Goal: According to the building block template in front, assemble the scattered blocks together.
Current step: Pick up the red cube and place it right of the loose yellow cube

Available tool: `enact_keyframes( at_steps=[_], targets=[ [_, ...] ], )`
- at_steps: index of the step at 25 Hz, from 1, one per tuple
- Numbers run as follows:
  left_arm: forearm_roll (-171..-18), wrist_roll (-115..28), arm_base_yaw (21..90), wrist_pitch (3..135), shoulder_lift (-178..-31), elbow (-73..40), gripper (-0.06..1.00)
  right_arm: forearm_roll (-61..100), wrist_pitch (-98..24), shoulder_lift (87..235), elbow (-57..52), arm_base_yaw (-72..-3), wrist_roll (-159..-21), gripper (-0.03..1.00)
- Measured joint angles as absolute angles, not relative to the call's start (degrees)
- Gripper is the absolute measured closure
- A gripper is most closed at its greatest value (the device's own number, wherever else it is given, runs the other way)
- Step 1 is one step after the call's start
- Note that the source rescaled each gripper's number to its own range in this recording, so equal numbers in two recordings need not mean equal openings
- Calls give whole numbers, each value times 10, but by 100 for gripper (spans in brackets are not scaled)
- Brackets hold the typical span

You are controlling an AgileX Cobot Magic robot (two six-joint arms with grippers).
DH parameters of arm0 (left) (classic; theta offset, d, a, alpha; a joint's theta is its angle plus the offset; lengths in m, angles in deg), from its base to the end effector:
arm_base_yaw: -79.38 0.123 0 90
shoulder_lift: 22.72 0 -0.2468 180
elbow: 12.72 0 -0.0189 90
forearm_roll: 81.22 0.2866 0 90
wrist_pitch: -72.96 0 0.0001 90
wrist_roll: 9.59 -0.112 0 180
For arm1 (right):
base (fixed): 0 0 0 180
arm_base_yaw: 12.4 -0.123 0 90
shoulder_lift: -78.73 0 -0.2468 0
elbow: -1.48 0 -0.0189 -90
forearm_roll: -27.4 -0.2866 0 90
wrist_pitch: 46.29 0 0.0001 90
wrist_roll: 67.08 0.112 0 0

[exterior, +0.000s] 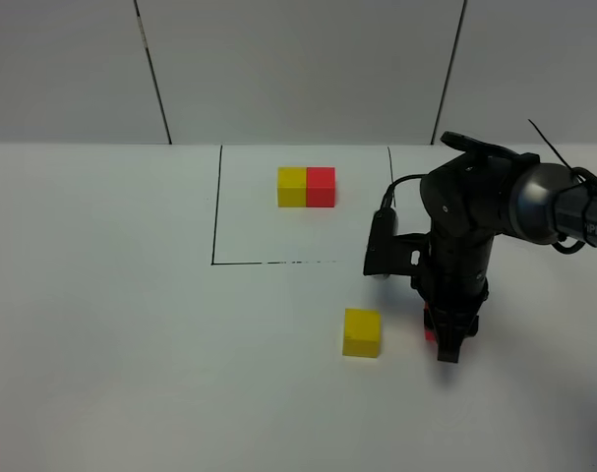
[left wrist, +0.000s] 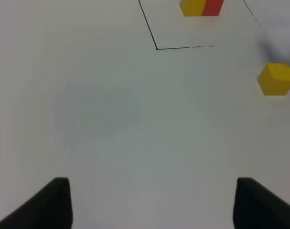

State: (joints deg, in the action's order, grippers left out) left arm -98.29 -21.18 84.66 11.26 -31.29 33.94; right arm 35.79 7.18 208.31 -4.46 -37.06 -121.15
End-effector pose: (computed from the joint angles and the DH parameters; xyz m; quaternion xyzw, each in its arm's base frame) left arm 0.0803 -0.0217 0.2915 0.0548 0.8411 -0.0707 0.5334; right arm 0.3803 0.1601 0.0591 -0.6649 0.7441 -0.0643 0.0091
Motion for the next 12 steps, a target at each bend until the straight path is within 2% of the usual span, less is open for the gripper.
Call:
enact_keyframes(
  at_steps=[12],
  targets=[
    [-983, -212, 847, 113, -313, 339, 46, 332, 53, 2095, -22, -383, -1205, 96]
  ],
)
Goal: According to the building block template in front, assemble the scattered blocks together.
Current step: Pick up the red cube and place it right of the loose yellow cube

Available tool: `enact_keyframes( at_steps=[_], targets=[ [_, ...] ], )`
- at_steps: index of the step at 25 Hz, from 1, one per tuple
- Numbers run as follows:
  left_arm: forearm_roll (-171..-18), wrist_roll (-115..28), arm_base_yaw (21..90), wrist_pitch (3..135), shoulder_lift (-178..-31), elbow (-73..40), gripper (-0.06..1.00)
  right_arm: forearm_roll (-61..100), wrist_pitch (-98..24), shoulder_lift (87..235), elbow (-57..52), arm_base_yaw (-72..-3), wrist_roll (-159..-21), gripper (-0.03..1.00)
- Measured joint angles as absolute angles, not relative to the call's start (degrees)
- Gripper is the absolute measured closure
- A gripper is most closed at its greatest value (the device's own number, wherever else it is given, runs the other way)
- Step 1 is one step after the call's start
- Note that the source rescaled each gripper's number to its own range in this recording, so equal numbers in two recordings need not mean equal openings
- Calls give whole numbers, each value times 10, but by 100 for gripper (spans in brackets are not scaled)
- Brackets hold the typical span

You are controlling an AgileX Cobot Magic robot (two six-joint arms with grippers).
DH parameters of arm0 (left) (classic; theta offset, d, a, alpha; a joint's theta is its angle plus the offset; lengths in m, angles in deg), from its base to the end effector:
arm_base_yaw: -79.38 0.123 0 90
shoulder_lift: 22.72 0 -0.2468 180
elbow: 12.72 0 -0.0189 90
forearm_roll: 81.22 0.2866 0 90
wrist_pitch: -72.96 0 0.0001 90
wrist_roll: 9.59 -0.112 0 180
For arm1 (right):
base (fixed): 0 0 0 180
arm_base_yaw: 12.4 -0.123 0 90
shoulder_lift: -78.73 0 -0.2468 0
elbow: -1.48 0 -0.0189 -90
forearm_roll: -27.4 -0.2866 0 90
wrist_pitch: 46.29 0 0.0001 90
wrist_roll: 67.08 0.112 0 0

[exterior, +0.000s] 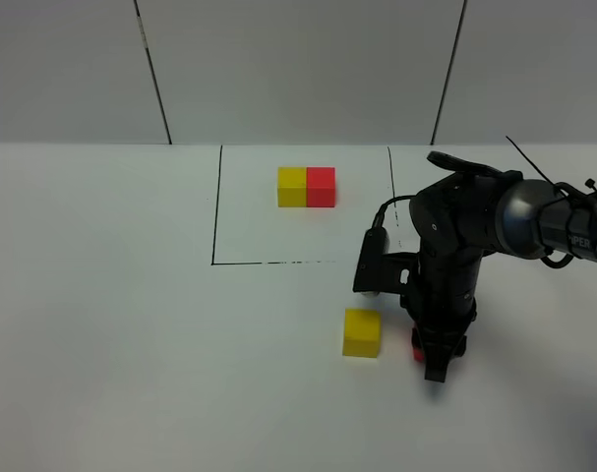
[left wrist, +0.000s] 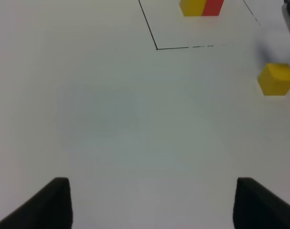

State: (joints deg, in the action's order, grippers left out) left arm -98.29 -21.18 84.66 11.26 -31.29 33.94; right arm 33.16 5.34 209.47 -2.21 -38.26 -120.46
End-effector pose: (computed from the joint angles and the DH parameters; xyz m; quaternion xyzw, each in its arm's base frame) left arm 0.0803 -0.0217 0.2915 0.0548 0.8411 -0.0707 0.5334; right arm 0.3673 0.1683 0.0408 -0.6605 0.7497 -0.0413 0.0017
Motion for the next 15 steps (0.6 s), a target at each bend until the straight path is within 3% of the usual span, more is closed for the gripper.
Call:
enact_keyframes(
  at_steps=[15],
  targets=[
    [-983, -212, 847, 113, -313, 339, 46, 289, 17, 2097, -21, -389, -1224, 96]
  ],
)
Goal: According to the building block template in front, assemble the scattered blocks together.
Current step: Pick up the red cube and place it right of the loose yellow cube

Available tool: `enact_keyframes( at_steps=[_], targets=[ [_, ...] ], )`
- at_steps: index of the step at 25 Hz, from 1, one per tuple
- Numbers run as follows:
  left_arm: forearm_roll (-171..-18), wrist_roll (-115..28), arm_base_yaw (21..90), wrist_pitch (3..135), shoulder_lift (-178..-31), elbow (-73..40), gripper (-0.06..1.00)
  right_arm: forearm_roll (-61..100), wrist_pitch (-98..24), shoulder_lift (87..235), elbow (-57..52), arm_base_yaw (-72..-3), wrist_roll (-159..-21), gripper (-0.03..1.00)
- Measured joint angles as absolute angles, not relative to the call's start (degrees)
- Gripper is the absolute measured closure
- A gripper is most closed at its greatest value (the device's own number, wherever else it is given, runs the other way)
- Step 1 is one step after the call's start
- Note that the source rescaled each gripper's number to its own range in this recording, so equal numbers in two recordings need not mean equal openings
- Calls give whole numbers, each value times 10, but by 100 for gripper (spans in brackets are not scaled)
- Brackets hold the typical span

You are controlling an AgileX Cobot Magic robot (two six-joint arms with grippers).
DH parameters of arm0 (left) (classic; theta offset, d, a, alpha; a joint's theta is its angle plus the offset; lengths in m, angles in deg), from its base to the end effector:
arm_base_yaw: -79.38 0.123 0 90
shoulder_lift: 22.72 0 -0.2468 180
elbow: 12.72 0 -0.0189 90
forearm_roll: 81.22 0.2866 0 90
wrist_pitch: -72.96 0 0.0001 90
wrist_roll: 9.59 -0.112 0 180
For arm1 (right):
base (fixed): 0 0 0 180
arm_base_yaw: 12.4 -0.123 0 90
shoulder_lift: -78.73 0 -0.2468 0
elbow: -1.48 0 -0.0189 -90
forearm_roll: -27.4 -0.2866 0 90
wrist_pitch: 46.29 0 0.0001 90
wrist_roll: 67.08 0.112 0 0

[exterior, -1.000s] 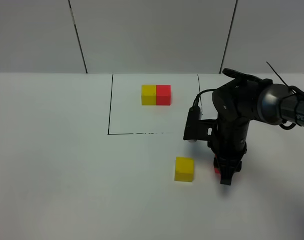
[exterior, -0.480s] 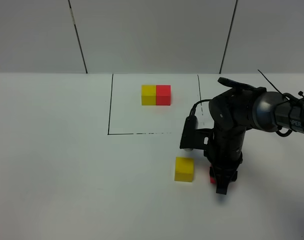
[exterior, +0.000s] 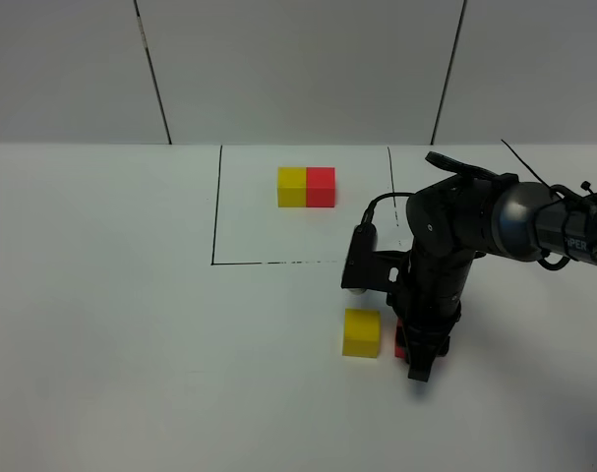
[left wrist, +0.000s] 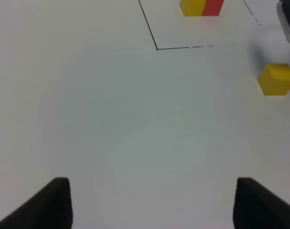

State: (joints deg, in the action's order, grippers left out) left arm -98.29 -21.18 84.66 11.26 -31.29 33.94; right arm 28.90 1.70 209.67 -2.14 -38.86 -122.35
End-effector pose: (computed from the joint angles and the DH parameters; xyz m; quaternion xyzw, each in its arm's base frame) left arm 0.0803 -0.0217 0.2915 0.0548 0.8411 -0.0707 0.5334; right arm 0.3682 0.1808 0.0391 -0.6600 0.7501 -0.0199 0.0371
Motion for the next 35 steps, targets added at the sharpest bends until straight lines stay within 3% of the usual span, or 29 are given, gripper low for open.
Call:
enact_keyframes(
  at_steps=[35],
  targets=[
    [-983, -212, 847, 113, -313, 339, 46, 283, -9, 2101, -21, -405, -1265, 96]
  ],
)
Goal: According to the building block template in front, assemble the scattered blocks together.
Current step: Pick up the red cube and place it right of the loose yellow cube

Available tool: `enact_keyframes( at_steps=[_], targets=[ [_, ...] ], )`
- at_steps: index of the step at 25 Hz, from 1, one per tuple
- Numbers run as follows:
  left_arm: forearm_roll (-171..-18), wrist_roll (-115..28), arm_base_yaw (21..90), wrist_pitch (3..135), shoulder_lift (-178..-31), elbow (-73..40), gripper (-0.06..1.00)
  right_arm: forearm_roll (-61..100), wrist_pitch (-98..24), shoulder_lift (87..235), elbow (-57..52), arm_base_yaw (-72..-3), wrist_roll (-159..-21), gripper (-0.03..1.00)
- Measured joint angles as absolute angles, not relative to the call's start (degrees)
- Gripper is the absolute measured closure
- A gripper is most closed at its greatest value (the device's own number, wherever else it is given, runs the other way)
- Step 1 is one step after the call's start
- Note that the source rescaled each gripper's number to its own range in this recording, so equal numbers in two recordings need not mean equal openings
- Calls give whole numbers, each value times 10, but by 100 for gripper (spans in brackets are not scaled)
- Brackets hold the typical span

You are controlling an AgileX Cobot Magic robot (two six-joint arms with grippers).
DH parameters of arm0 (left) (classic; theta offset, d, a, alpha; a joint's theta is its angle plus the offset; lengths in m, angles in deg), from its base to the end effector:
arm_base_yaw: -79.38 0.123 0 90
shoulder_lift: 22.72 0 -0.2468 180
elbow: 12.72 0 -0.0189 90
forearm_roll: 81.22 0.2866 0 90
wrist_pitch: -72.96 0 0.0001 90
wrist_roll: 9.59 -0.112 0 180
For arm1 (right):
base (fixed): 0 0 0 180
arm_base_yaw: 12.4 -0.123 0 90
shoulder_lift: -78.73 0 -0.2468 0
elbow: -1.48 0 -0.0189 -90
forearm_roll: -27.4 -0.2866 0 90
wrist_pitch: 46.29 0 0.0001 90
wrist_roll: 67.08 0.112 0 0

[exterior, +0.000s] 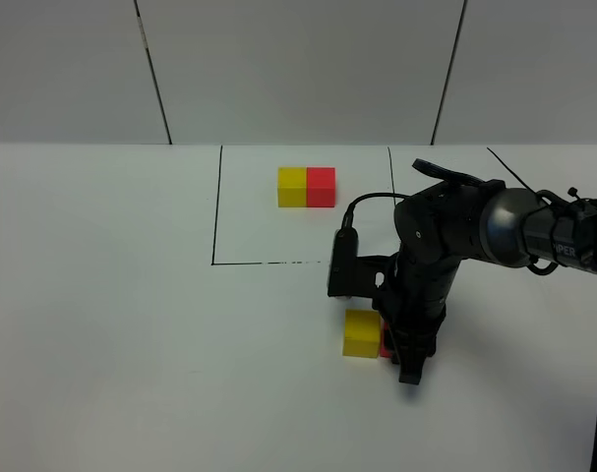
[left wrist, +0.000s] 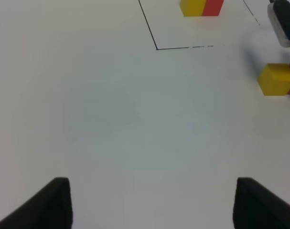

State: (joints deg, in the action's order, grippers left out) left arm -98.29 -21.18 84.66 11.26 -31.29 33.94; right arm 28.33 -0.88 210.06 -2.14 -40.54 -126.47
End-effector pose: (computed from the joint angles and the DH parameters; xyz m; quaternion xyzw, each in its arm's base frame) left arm 0.0803 -0.0217 0.2915 0.0548 0.8411 -0.0707 0.5334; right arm 0.3662 0.1944 0.0368 -0.6943 0.7172 -0.0220 0.0561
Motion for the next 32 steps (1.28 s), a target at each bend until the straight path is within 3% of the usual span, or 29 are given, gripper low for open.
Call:
enact_keyframes(
  at_steps=[32],
  targets=[
    [-983, -212, 847, 113, -313, 339, 46, 281, -14, 2101, -21, -416, -1330, 96]
  ],
)
